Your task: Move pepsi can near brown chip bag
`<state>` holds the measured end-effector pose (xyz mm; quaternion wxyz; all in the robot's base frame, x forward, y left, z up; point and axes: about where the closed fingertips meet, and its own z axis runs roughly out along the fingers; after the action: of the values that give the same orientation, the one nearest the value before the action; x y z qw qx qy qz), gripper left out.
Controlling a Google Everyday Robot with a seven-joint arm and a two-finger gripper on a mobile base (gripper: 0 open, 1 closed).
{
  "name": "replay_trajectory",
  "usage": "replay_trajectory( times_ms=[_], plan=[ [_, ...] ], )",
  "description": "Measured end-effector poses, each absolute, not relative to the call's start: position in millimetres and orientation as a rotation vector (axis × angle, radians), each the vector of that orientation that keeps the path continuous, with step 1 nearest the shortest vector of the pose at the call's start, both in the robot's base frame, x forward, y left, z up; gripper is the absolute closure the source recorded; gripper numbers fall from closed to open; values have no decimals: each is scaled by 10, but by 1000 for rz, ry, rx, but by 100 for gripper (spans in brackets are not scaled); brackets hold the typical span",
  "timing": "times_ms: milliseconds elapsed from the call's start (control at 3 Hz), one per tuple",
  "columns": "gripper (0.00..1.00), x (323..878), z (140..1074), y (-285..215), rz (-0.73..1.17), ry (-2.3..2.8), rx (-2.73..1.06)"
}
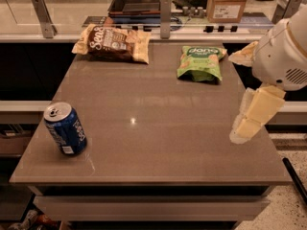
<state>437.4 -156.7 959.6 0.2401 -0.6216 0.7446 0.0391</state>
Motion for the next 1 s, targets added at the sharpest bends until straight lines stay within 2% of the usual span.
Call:
replay_trajectory(
  times_ms=[1000],
  plan=[
    [0,4306,9161,-697,567,1763,-1586]
  ],
)
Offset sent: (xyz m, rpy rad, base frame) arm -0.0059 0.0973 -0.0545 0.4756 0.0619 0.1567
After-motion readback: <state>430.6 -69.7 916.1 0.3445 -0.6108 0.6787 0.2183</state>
